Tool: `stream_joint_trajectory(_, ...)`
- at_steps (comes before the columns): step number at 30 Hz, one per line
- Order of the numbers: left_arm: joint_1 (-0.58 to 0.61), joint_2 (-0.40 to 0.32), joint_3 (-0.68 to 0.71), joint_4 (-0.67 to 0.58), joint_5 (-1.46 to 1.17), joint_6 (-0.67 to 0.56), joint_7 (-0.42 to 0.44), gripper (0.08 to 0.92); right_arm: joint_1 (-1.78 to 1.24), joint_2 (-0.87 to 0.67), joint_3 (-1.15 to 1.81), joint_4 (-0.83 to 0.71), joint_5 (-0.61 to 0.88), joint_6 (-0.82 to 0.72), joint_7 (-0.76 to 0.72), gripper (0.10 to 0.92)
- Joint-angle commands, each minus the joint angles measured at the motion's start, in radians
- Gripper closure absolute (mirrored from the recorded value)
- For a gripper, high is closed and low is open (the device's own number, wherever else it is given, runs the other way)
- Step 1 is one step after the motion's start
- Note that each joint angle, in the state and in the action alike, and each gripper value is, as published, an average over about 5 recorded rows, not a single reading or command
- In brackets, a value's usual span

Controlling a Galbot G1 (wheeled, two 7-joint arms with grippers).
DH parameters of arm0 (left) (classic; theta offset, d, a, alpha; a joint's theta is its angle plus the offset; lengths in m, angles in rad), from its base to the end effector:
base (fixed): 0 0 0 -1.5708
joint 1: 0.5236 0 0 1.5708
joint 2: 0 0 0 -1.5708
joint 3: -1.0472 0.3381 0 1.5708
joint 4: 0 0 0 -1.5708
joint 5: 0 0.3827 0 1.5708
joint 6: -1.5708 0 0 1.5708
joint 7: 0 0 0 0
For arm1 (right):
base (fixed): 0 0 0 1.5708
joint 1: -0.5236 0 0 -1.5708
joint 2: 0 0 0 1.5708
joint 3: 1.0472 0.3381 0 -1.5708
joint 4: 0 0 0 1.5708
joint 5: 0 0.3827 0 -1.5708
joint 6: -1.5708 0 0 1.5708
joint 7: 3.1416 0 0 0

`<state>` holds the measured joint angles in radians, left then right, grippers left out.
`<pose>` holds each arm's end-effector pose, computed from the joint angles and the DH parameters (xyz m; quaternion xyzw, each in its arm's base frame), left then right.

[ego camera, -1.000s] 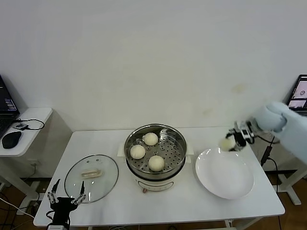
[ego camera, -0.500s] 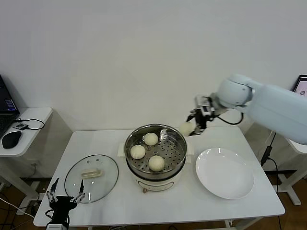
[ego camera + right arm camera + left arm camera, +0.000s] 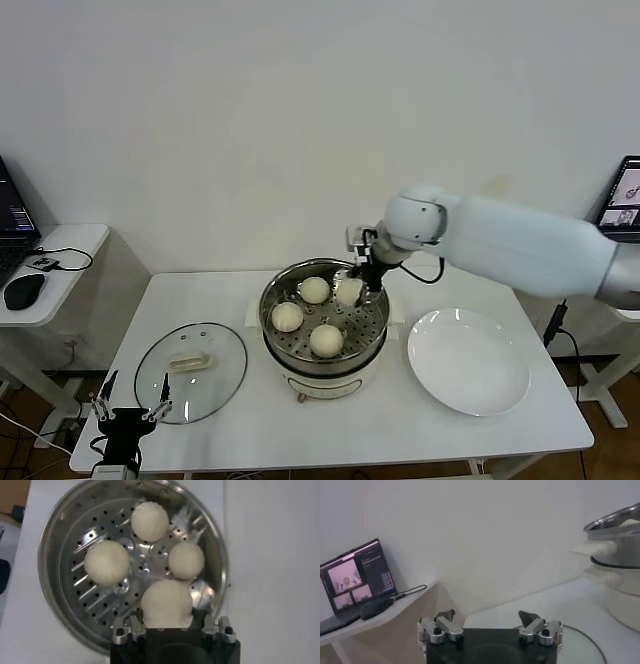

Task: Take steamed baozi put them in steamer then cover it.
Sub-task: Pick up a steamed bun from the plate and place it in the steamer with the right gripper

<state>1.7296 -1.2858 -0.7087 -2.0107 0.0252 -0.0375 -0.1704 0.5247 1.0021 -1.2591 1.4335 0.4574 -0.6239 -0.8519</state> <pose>0.1694 0.1104 -0.3312 0.0808 -0.9763 -0.1875 0.0722 0.5287 0.1020 -0.0792 0.5082 -0.5878 0.5312 0.3377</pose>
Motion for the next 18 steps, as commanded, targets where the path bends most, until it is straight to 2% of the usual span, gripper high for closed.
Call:
stream_joint_trajectory(1,-0.002,-0.002,0.002,0.002,-0.001,-0.001,0.0,0.177,-0.082,0.062,-0.016,-0.059,-0.052,-0.045,0.025,0.397)
stream_joint_trajectory(12,-0.004,-0.004,0.001,0.004,-0.003,-0.002,-0.001,0.177,-0.109,0.055,0.003,-0.06,-0.082,-0.041,0.041,0.392)
stream_joint_trajectory(18,-0.003,-0.003,-0.003,0.003,-0.004,-0.002,-0.001,0.177,-0.081,0.006,0.055,-0.023,-0.082,-0.036,0.044,0.241)
